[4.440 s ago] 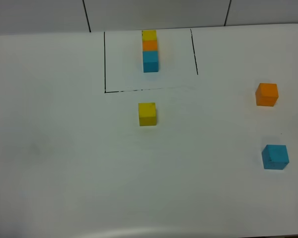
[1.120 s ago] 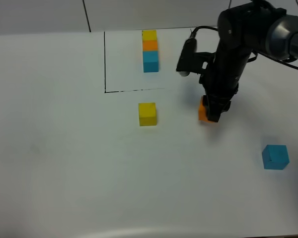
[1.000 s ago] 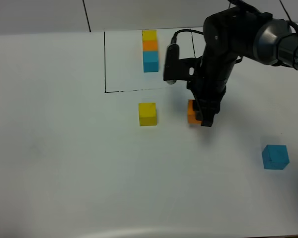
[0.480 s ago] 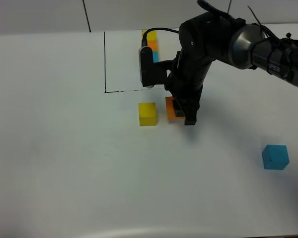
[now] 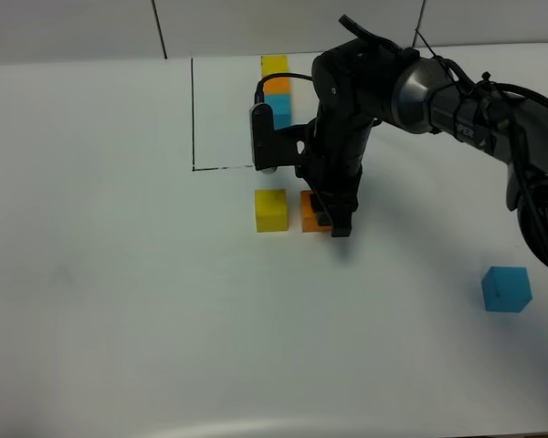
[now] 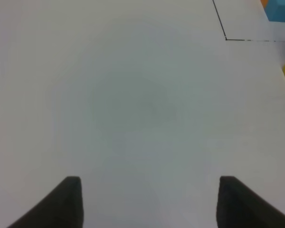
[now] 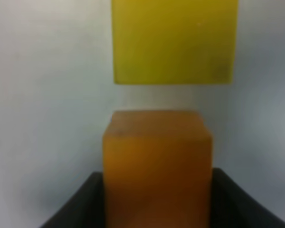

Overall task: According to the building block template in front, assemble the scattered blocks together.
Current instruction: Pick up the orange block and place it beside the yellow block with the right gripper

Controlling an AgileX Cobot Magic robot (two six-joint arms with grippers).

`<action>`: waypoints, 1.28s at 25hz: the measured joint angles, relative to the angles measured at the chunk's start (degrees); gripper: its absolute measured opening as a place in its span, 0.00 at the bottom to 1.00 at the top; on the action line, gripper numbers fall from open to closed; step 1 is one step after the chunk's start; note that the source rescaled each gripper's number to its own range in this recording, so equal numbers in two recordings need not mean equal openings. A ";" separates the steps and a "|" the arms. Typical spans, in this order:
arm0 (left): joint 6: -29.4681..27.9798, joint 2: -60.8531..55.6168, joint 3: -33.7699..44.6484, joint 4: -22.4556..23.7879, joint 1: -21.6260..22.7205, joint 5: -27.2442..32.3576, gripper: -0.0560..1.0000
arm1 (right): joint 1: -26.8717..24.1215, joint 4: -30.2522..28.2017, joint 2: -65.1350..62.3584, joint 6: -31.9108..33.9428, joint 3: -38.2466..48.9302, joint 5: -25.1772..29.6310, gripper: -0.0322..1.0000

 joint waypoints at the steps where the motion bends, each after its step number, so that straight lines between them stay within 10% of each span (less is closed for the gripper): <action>1: 0.00 0.00 0.00 0.00 0.00 0.00 0.38 | 0.00 0.00 0.23 0.00 -0.20 0.20 0.04; 32: -0.06 0.00 0.00 0.00 0.00 0.00 0.38 | 0.00 4.17 0.47 -2.29 -0.38 -2.04 0.04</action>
